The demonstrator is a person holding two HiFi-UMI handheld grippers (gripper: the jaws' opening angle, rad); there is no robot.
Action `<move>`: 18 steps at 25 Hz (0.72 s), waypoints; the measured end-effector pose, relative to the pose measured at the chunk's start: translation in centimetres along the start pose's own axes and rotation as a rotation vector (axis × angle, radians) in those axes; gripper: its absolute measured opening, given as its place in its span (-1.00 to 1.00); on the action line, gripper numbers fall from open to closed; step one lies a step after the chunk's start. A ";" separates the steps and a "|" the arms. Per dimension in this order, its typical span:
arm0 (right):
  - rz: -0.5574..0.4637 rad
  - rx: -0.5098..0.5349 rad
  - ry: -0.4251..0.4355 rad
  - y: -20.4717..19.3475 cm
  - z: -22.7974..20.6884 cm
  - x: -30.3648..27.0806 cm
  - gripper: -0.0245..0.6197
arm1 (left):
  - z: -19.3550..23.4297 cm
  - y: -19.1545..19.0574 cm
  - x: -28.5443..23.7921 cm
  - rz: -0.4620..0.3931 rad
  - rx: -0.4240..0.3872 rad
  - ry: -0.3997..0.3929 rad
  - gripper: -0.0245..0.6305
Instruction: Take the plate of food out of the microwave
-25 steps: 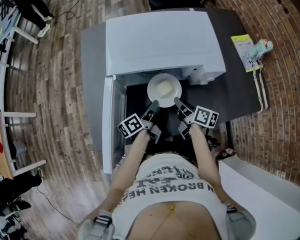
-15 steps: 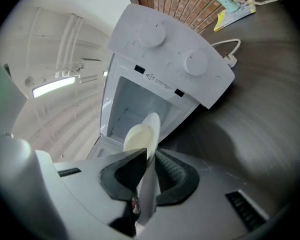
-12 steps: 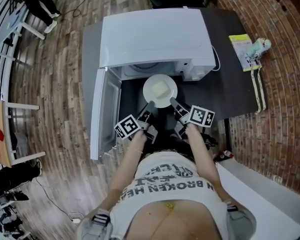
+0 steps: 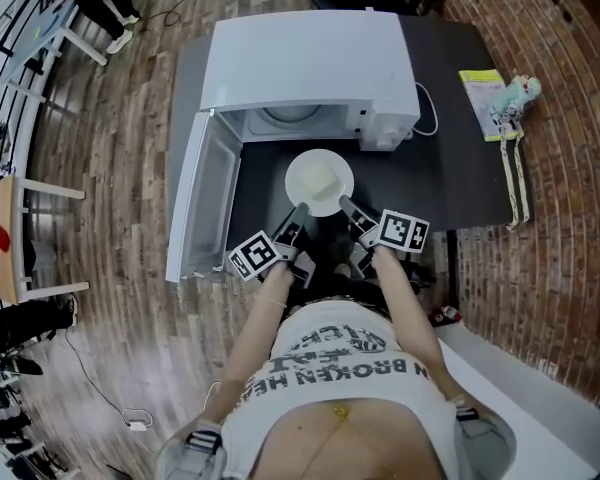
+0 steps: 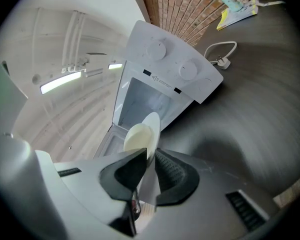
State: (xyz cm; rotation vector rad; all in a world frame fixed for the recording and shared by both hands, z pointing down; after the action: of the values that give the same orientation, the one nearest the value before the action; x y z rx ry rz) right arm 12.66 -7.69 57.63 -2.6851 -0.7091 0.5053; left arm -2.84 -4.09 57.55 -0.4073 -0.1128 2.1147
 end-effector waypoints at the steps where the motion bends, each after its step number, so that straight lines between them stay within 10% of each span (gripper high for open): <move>1: 0.004 0.001 0.003 -0.2 0.1 0.3 -0.77 | -0.1 -0.3 0.3 -0.004 -0.002 0.001 -0.85; 18: 0.057 0.003 0.042 -7.4 3.1 4.9 -0.77 | -0.4 -5.4 9.0 -0.068 0.012 0.020 -0.85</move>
State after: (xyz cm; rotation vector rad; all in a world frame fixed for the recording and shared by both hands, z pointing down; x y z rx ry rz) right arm 12.35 1.59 56.53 -2.7115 -0.6209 0.4628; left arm -2.86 6.31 56.27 -0.4119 -0.1014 2.0431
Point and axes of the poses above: the fingertips, and each gripper's own axes: x backward along the fingers, z to its left, y out of its top, the point moved 4 cm from there along x, backward along the fingers, and after that the axes turned 5 degrees about y, right-handed, at the moved point
